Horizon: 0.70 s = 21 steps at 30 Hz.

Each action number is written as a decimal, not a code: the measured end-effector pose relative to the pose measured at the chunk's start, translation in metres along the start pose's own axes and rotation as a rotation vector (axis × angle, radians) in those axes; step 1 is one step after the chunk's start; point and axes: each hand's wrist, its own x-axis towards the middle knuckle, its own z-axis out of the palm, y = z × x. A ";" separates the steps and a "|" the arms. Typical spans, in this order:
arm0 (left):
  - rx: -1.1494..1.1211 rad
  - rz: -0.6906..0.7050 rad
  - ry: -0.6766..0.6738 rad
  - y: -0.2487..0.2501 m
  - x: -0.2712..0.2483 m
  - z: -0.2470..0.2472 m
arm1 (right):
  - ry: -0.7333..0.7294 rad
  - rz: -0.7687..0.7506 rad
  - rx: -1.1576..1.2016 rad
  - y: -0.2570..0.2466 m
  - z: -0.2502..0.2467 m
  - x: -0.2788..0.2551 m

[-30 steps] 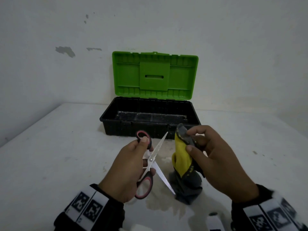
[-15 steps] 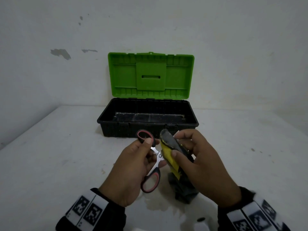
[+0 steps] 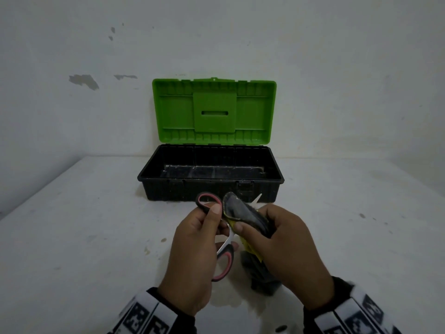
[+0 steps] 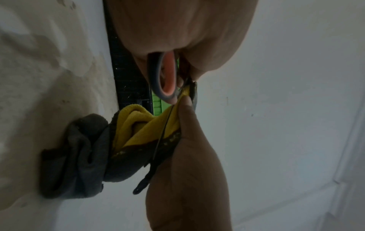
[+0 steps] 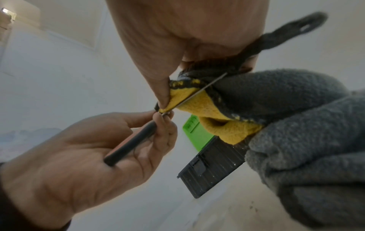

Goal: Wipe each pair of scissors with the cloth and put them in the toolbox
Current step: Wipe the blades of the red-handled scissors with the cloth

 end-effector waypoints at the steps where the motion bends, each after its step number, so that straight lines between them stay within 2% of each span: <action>1: -0.008 0.010 0.015 0.001 -0.001 0.002 | 0.007 -0.005 0.008 0.000 0.002 -0.001; 4: 0.015 0.058 0.016 0.005 -0.005 0.007 | 0.028 -0.045 0.069 -0.003 0.006 -0.002; 11: 0.042 0.122 0.077 0.009 -0.003 0.010 | 0.098 -0.011 0.188 0.001 -0.001 0.012; 14: 0.065 0.168 0.078 0.013 -0.001 0.011 | 0.076 -0.026 0.267 0.002 -0.003 0.012; 21: 0.085 0.201 0.072 0.016 -0.004 0.016 | 0.052 -0.084 0.146 -0.005 0.004 0.004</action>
